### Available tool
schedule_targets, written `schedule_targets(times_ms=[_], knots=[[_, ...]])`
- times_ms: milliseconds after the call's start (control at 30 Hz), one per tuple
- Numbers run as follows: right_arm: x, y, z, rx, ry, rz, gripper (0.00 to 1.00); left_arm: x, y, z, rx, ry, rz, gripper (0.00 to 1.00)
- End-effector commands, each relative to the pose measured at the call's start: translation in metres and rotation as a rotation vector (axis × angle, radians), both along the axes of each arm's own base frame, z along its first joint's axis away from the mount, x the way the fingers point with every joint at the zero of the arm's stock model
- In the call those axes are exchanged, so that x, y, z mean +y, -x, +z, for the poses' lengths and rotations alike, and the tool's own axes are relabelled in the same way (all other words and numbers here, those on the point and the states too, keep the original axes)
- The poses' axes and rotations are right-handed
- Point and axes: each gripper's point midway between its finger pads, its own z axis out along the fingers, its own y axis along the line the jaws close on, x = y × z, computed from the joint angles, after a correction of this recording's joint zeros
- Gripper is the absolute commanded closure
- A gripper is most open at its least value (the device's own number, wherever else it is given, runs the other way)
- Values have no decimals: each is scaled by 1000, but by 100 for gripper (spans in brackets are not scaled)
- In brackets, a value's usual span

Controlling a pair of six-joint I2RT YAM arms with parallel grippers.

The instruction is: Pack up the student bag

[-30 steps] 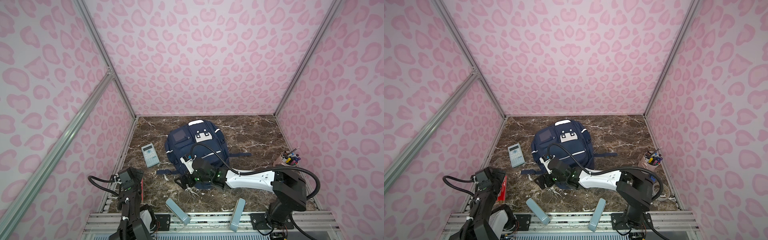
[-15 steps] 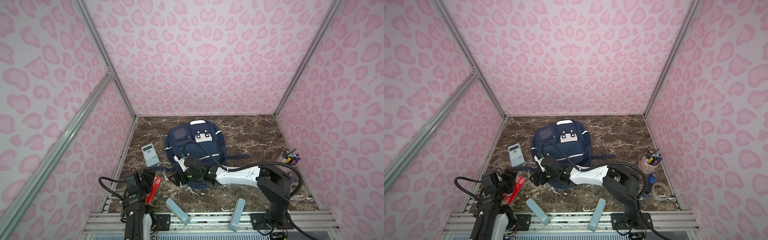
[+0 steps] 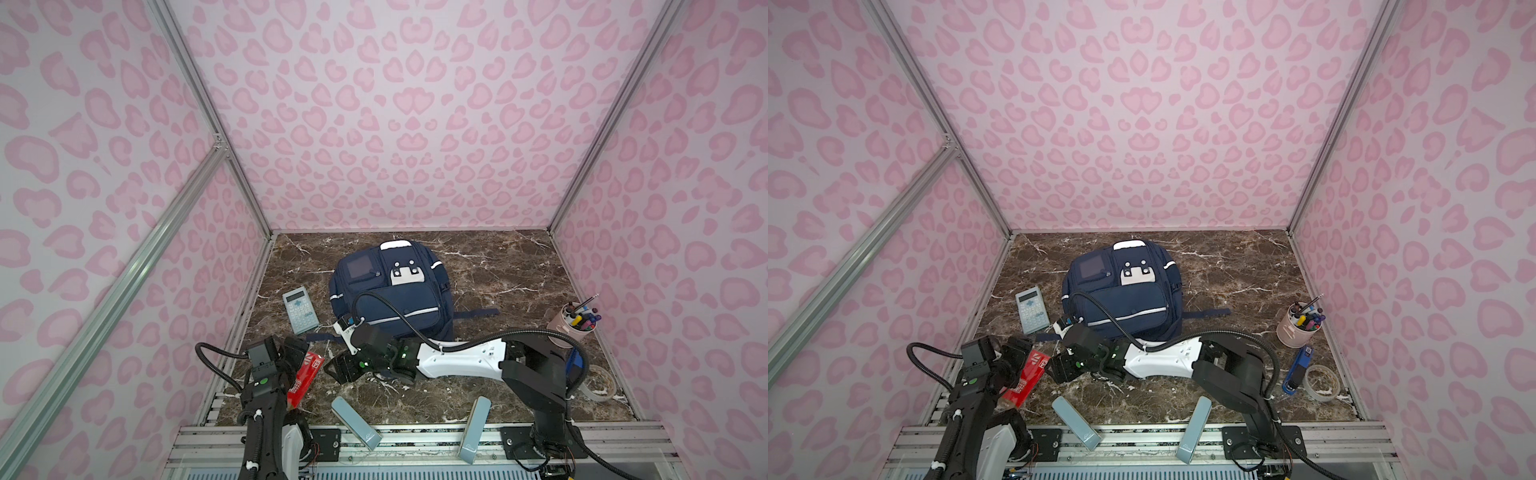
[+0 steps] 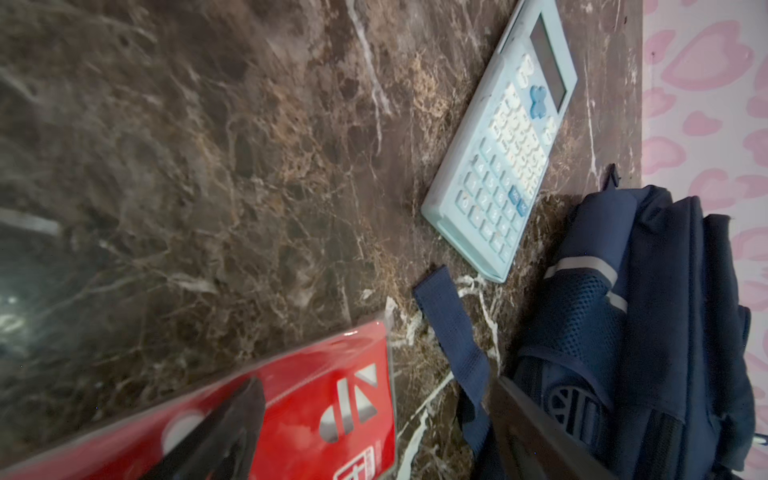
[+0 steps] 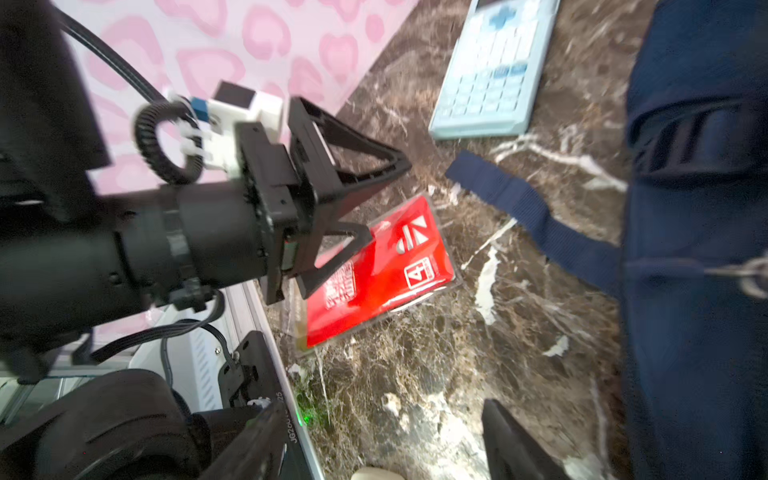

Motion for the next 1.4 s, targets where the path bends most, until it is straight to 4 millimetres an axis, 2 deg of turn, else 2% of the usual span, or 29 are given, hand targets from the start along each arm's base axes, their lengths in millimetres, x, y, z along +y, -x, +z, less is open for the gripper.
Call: schedule_targets(times_ms=[0, 233, 600, 700, 767, 900, 1033, 1200, 1300, 1367], knots=[[12, 0, -19, 69, 20, 13, 25, 15, 14, -16, 78, -64, 66, 12], [37, -3, -52, 211, 13, 7, 28, -7, 14, -37, 62, 57, 21, 15], [63, -6, -96, 381, -12, -34, 30, -14, 14, -44, 47, 96, 6, 23], [71, -13, -97, 389, -62, -43, 32, -19, 13, -47, 41, 127, -6, 28], [76, -23, -89, 387, -132, -53, 33, -23, 11, -48, 35, 150, -18, 31], [69, -47, -85, 319, -122, -112, 35, -26, 10, -48, 35, 165, -30, 37], [58, -69, -85, 223, -59, -174, 40, -38, 6, -44, -1, 238, -52, 44], [49, -84, -96, 179, 10, -204, 41, -47, 2, -28, -50, 275, -62, 45], [38, -98, -92, 128, 44, -219, 40, -49, 2, -16, -79, 277, -66, 46], [35, -102, -85, 96, 70, -197, 39, -44, 2, -9, -84, 226, -67, 45]])
